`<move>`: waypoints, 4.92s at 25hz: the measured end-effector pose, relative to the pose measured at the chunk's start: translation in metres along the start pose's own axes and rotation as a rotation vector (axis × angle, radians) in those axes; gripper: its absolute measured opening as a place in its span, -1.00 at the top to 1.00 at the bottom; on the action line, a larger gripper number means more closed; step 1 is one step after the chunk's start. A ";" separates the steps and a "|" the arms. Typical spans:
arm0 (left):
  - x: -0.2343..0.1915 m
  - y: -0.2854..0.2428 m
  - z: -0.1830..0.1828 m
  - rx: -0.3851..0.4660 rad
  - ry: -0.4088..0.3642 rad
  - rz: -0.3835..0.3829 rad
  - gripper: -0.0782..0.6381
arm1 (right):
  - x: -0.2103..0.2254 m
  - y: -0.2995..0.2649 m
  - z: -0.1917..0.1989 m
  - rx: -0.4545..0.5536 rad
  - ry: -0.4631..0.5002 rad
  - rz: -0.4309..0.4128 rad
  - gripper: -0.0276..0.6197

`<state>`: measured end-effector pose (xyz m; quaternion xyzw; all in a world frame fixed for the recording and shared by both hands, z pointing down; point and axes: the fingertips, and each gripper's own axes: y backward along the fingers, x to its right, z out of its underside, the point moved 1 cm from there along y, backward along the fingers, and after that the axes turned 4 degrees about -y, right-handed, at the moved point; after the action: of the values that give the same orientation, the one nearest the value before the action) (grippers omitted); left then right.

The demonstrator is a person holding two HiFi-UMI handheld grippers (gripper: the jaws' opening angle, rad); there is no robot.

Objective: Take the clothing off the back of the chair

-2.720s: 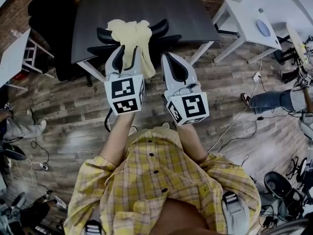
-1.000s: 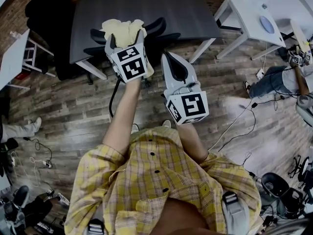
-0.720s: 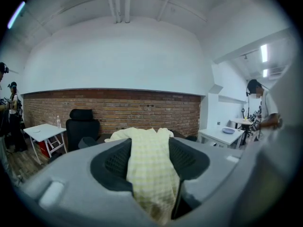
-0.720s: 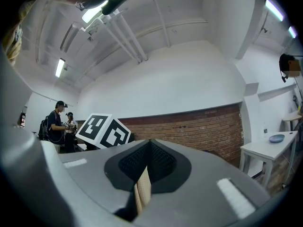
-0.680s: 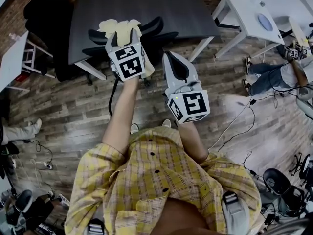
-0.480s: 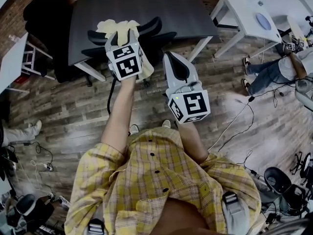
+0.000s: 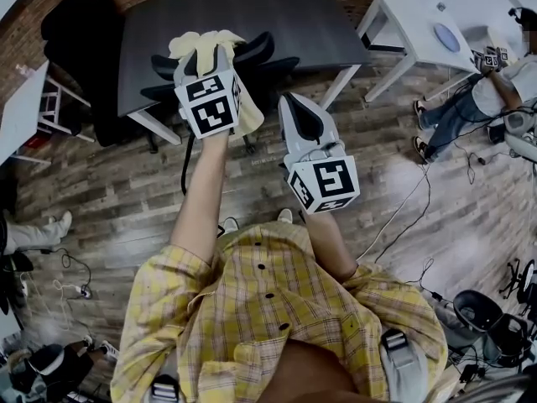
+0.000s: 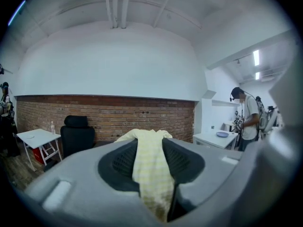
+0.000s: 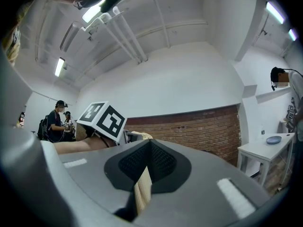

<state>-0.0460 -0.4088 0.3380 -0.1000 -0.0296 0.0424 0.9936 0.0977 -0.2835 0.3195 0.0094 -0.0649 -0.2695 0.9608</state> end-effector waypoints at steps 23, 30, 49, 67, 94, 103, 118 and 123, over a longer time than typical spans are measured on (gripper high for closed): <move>0.006 0.101 -0.157 0.328 -0.015 0.085 0.38 | -0.009 0.013 -0.013 0.025 0.001 0.016 0.91; 0.012 0.137 -0.177 0.385 -0.028 0.094 0.38 | -0.011 0.022 -0.019 0.038 0.005 0.022 0.91; 0.009 0.197 -0.148 0.395 -0.021 0.153 0.38 | -0.020 0.027 -0.020 0.042 0.010 0.035 0.91; 0.032 0.247 -0.092 0.328 -0.032 0.230 0.37 | -0.023 0.026 -0.015 0.029 0.009 0.037 0.91; 0.045 0.212 0.007 0.169 -0.006 0.282 0.37 | -0.031 0.031 0.009 -0.027 0.015 0.029 0.91; 0.049 0.194 0.019 0.188 0.003 0.279 0.37 | -0.034 0.033 0.009 -0.017 0.017 0.025 0.91; 0.057 0.173 0.030 0.194 -0.019 0.269 0.37 | -0.042 0.029 0.007 -0.009 0.025 0.017 0.91; 0.055 0.167 0.033 0.205 -0.005 0.271 0.37 | -0.043 0.028 0.011 -0.010 0.023 0.022 0.91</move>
<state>-0.0062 -0.2340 0.3391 -0.0010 -0.0139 0.1793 0.9837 0.0745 -0.2369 0.3271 0.0070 -0.0528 -0.2591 0.9644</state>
